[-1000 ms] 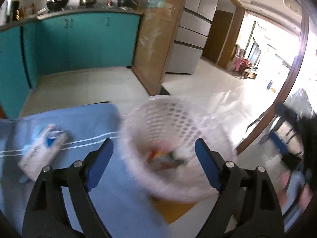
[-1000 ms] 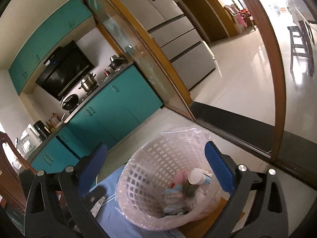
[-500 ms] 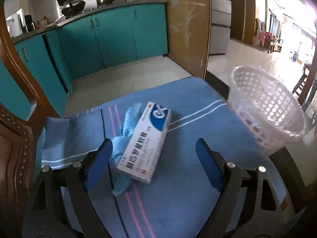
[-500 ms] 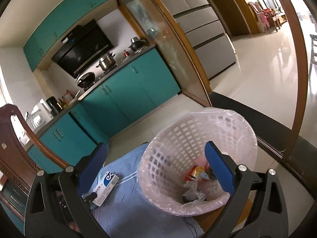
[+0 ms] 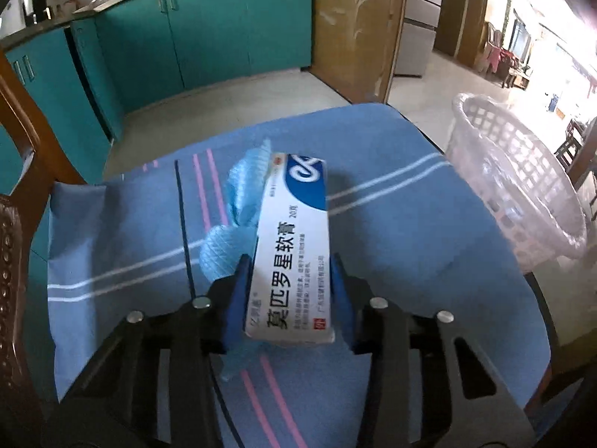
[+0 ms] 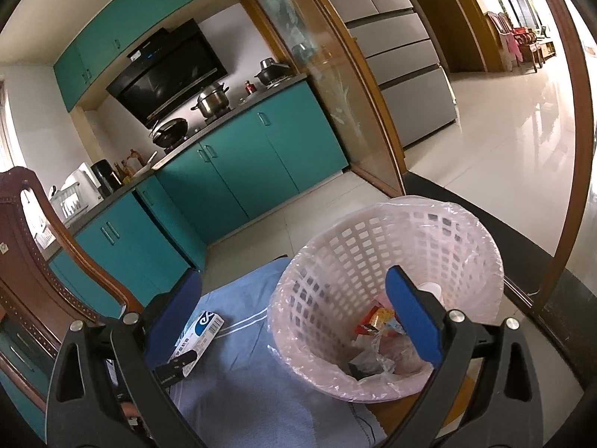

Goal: Collect trash
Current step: 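Grasp the white medicine box with the left tool, then grasp the blue glove with the right tool while the left tool lifts the medicine box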

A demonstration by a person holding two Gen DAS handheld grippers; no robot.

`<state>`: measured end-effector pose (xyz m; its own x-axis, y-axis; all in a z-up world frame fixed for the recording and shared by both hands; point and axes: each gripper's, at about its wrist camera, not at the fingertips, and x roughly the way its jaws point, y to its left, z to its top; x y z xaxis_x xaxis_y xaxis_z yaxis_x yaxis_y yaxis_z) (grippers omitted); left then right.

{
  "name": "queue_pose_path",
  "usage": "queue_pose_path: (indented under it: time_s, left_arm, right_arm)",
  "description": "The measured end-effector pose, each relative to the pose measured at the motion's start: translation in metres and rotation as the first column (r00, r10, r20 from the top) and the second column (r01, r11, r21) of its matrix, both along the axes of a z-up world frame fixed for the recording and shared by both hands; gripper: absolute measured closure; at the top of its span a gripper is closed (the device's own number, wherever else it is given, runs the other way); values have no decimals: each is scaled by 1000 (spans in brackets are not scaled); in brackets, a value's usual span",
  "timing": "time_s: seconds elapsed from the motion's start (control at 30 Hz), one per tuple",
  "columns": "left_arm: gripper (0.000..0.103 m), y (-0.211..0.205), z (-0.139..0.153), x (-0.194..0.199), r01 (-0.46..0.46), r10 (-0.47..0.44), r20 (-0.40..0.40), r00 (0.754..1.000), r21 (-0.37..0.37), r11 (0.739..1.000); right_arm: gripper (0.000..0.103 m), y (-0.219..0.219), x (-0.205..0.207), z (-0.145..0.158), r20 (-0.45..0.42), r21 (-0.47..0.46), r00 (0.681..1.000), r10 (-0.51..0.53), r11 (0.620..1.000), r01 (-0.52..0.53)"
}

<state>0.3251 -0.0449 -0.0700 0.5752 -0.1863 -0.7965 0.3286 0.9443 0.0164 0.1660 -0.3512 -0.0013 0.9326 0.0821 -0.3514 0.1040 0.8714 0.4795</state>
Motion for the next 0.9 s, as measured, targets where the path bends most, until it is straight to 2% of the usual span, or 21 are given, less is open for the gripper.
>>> queue_pose_path:
  time_s: [0.1,0.2,0.23,0.33,0.4,0.43,0.5,0.57,0.63,0.77,0.83,0.9]
  left_arm:
    - [63,4,-2,-9,-3,3,-17,1000,-34,999]
    - [63,15,5,-24,-40,37,-23,999,-123,992]
    - [63,20,12,-34,-47,45,-12,999,-162,986]
    - [63,29,39,-62,-39,51,49,998,-216,975]
    - [63,42,68,-87,-74,108,123,987,-250,966]
    - [63,49,82,-99,-103,149,158,976,-266,958]
    - [63,63,104,-130,-179,252,238,938,-290,940]
    - [63,71,115,-156,-248,334,312,890,-283,926]
    - [63,80,118,-179,-297,395,355,847,-300,906]
    - [63,89,116,-195,-330,436,392,810,-310,892]
    - [63,95,115,-197,-337,445,403,800,-312,888]
    - [63,102,112,-197,-336,453,384,805,-334,881]
  right_arm:
    - [6,5,0,0,-2,-5,1000,8,1000,-8]
    - [6,12,0,1,-2,-15,1000,22,1000,-22]
    - [6,16,1,2,-2,-25,1000,31,999,-31]
    - [6,32,3,1,-18,-66,998,66,996,-67]
    - [6,46,8,-2,-40,-87,994,101,991,-104]
    - [6,56,11,-5,-61,-99,990,129,986,-134]
    - [6,80,20,-12,-113,-127,976,185,972,-199]
    - [6,116,35,-25,-190,-151,945,268,943,-298]
    - [6,151,51,-38,-255,-155,908,331,913,-377]
    - [7,225,91,-68,-364,-167,842,399,861,-480]
    - [13,259,121,-81,-415,-196,830,373,854,-481]
    - [18,279,143,-88,-441,-206,827,349,857,-472]
